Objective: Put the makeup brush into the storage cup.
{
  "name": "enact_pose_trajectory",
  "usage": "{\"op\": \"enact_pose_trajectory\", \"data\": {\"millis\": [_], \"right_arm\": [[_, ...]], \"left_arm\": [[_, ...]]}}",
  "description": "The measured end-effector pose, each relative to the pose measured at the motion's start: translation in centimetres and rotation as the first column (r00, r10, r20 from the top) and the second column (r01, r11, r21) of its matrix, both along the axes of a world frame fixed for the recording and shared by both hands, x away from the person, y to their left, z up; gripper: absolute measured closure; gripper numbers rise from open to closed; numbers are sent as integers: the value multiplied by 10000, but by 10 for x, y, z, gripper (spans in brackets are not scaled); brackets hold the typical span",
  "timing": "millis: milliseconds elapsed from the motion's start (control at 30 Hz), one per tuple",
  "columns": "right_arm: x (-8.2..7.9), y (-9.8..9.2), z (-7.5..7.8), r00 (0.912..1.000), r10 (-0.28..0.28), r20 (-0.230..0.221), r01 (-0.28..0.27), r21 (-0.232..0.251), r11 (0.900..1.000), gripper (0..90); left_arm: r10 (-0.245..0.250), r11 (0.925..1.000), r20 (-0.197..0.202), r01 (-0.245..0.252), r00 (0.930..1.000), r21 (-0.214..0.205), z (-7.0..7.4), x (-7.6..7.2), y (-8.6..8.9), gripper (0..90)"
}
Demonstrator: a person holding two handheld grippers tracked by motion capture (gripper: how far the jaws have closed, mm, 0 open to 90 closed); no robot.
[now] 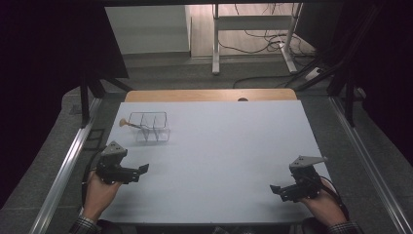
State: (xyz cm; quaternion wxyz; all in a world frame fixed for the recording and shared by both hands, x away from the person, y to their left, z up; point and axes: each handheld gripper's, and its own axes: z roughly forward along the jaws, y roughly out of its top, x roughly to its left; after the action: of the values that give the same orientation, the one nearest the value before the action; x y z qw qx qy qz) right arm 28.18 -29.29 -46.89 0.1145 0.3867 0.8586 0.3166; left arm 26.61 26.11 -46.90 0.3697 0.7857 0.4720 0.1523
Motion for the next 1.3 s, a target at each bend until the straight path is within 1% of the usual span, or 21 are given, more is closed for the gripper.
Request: {"op": "enact_pose_trajectory", "data": {"millis": [200, 800, 1300], "right_arm": [[0, 0, 0, 10000, -13, -14, 13, 13, 10000, 0], [0, 0, 0, 10000, -62, -37, 62, 15, 10000, 0], [0, 0, 0, 10000, -94, -33, 94, 16, 10000, 0]], "left_arm": [[19, 10000, 31, -19, 10000, -10, 0, -6, 1, 1], [-53, 9994, -59, 55, 10000, 332, -3, -23, 3, 0], [93, 9991, -123, -88, 9999, 426, -6, -40, 10, 0]]}}
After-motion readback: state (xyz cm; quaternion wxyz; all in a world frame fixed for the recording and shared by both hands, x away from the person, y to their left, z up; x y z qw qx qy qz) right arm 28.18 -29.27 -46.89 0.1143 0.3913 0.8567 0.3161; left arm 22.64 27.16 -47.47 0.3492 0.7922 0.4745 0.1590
